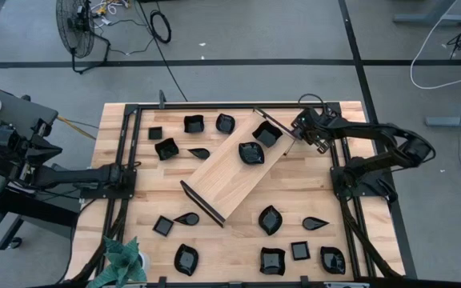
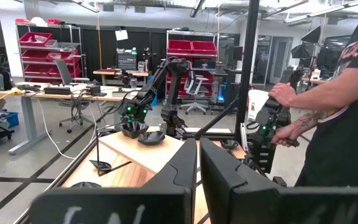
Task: Pick & Place Mini shaped plates
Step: Put the black square shaped plate on the shelf
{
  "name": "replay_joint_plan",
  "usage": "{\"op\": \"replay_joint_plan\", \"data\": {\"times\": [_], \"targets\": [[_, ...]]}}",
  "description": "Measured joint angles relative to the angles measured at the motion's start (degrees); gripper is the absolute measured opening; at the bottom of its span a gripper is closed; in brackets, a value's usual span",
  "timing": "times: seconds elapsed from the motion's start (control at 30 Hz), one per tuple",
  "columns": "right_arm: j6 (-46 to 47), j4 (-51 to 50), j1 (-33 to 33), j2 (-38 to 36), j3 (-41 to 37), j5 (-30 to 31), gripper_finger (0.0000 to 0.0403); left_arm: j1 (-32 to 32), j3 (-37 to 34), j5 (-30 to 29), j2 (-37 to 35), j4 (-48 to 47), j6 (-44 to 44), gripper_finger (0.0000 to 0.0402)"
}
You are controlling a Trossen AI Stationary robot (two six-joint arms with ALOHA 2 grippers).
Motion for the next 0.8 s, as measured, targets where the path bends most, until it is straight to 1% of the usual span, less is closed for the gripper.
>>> {"op": "replay_joint_plan", "data": {"times": [0.2,0.6,0.7,0.8], "targets": [[0.3,-0.3,0.0,-3.9,0.0,-0.2,0.0001,0.0,0.0,0.0,0.0,0.0,0.0,0.0025],[-0.9,-0.2,-0.5,-11.7,0.0,2.1,0.0000,0.0,0.0,0.0,0.0,0.0,0.0,0.0025],[-1.9,-2.9,-0.6,-14.3,1.7,3.7,0.0000,0.0,0.0,0.0,0.0,0.0,0.0,0.0025],[-5.9,-5.6,-1.5,-16.4,4.8,5.8,0.0000,0.0,0.0,0.0,0.0,0.0,0.0,0.0025]]}}
